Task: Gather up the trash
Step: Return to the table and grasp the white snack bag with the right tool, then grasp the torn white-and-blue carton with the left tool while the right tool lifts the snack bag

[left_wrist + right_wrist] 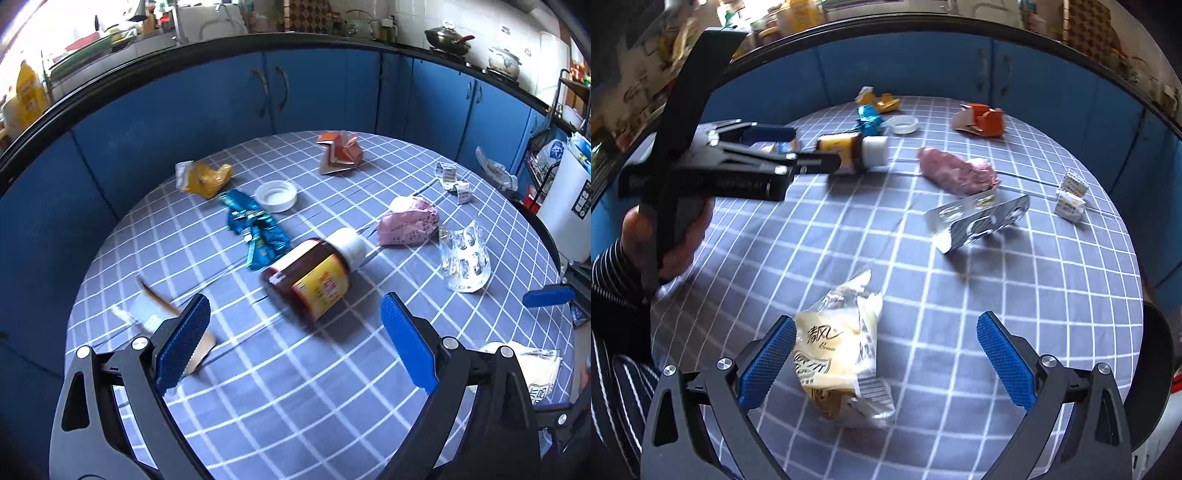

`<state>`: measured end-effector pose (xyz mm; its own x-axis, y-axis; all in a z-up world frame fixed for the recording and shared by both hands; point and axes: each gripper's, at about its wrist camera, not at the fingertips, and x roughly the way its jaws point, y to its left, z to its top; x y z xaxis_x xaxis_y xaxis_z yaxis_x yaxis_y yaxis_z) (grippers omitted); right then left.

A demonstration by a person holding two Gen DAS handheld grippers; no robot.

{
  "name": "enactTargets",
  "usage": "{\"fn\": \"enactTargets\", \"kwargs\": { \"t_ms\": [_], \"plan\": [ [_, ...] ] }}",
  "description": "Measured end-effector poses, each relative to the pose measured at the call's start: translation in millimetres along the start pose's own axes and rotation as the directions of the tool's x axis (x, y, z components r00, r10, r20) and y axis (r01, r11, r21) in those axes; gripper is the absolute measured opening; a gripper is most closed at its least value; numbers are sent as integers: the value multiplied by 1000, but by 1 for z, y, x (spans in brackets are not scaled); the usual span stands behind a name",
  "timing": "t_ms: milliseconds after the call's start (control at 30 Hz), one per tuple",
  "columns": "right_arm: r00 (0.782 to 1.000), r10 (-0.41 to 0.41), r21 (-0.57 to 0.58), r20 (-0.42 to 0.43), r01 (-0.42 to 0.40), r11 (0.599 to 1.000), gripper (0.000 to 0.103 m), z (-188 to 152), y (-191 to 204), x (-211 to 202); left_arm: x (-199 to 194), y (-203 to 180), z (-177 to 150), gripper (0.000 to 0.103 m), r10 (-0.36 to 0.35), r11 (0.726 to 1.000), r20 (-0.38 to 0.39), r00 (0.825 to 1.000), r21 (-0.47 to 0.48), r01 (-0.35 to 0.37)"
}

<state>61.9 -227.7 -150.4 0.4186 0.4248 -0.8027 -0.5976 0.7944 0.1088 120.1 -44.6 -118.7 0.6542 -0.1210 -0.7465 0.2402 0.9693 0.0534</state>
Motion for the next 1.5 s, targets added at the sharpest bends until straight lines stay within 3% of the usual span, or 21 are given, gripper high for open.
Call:
{"fn": "enactTargets", "kwargs": {
  "t_ms": [267, 300, 333, 367, 533, 733, 833, 1067, 1133, 1267, 1300, 1500],
  "plan": [
    [999, -35, -57, -10, 34, 998, 93, -14, 19, -4, -20, 40, -21, 92, 63, 996, -9, 998, -59, -63],
    [999, -52, -66, -13, 51, 996, 83, -16, 21, -2, -22, 46, -24, 92, 71, 995, -13, 997, -69, -72],
    [998, -66, -69, -22, 64, 996, 63, -16, 20, 0, -22, 53, -26, 92, 80, 994, -18, 997, -78, -82],
    [997, -72, -59, -36, 70, 996, 55, -16, 18, 4, -23, 57, -27, 92, 84, 993, -21, 996, -85, -85],
    [992, -127, -28, -9, 126, 992, 40, -9, 7, -3, -18, 79, -33, 92, 88, 989, -40, 995, -112, -92],
    [983, -178, 1, 47, 179, 984, 37, 17, -6, -12, 5, 97, -26, 92, 84, 984, -83, 993, -152, -96],
    [979, -199, 7, 42, 199, 980, 37, 28, -8, -6, 17, 101, -20, 92, 62, 981, -99, 993, -179, -79],
    [980, -197, 38, 31, 196, 980, 37, 37, -18, 4, 41, 101, -11, 91, 87, 976, -146, 985, -187, -114],
    [978, -205, 43, 28, 204, 978, 38, 36, -21, 5, 39, 102, -11, 85, 88, 976, -139, 986, -186, -114],
    [977, -213, 55, 29, 212, 976, 37, 36, -25, 6, 28, 102, -14, 43, 71, 982, -124, 990, -166, -91],
    [976, -215, 58, 32, 213, 975, 38, 36, -26, 5, 26, 104, -15, 38, 58, 982, -124, 991, -172, -79],
    [974, -219, 64, 50, 216, 974, 38, 35, -23, 2, 12, 111, -24, 35, 70, 977, -107, 992, -195, -90]
  ]
}}
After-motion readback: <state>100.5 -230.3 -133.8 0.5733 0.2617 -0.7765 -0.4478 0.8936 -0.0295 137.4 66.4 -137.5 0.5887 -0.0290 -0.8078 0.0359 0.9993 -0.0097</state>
